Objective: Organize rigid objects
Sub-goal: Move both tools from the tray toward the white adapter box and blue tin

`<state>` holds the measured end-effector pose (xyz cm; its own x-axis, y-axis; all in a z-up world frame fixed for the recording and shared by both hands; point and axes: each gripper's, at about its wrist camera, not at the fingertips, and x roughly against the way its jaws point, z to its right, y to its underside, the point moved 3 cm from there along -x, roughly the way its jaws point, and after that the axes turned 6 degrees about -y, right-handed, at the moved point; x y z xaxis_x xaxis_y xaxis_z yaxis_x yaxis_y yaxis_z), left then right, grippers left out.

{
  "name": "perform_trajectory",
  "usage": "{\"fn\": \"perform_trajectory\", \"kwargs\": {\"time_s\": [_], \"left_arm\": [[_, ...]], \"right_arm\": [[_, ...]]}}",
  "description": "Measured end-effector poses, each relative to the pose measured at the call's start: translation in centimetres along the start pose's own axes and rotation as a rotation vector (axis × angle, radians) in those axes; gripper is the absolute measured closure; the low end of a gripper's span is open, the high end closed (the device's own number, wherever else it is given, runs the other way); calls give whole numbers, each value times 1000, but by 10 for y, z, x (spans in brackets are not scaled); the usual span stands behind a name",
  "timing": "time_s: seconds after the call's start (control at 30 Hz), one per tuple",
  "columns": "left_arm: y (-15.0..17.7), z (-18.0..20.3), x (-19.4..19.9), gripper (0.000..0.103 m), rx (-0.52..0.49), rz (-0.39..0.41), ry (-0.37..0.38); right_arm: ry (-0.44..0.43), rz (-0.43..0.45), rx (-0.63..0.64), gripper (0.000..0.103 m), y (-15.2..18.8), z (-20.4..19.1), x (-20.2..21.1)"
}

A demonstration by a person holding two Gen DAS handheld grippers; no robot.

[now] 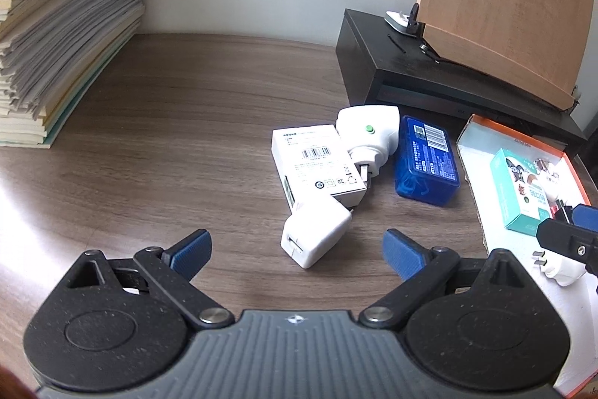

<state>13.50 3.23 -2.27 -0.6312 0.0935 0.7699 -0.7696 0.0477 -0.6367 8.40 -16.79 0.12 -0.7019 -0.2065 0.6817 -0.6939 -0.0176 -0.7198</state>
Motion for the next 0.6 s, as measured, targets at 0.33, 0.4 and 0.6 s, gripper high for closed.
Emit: {"fn": "perform_trajectory", "kwargs": {"time_s": [0.33,0.4,0.6], "left_arm": [[-34,-3,-31,1,44,-13,32],[-41,1,-43,1,31,-38,44],[-56,4,-80,0,7,-121,31]], "right_arm": [[21,-21,-26,17,2,1,-14],[27,-21,-31,17,1,1,-17],[49,-28,-50,17,-2,5,-25]]}}
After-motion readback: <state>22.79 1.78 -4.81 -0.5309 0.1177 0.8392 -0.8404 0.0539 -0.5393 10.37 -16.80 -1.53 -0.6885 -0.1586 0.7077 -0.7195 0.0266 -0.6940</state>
